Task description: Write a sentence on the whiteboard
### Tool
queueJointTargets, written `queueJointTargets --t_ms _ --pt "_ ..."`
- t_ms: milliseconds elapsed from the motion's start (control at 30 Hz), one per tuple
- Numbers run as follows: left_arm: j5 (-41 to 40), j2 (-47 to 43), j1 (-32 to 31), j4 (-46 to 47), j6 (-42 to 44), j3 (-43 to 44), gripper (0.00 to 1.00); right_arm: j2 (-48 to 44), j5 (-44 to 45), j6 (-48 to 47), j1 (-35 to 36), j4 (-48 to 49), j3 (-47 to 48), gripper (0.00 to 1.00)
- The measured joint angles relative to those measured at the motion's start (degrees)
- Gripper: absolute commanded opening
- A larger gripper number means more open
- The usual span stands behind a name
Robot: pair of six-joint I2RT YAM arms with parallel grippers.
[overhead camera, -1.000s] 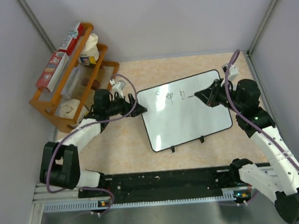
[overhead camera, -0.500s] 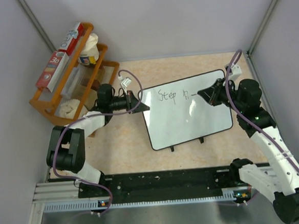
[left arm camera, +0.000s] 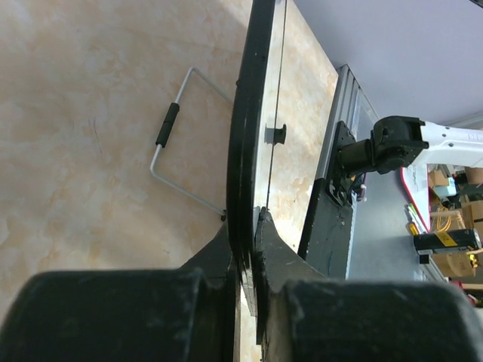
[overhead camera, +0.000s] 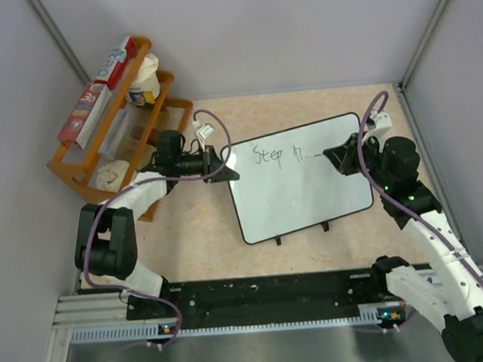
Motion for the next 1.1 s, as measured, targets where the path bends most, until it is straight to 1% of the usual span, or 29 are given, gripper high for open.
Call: queueJointTargets --t_ms 167,400,567,833,1100 --pt "1.05 0.02 0.61 -1.70 1.68 0.00 0.00 0.20 1.51 0.07 0.44 3.41 -1.38 0.00" --pt "1.99 0.15 0.90 -2.16 3.02 -0.02 0.00 2.60 7.48 -1.77 4.98 6.64 -1.38 0.00" --pt "2.14 0.15 0.98 -2.14 3.21 -0.20 0.00 3.89 10.19 -2.62 6.60 8.68 -1.36 0.00" --pt "2.34 0.15 1.11 -2.12 3.23 -0.44 0.00 4.42 13.44 -3.32 6.88 10.58 -1.36 0.00" --pt "2.45 0.15 1.14 -2.12 3.30 -0.46 0.00 7.37 13.57 -3.37 6.88 12.33 -1.36 0.00"
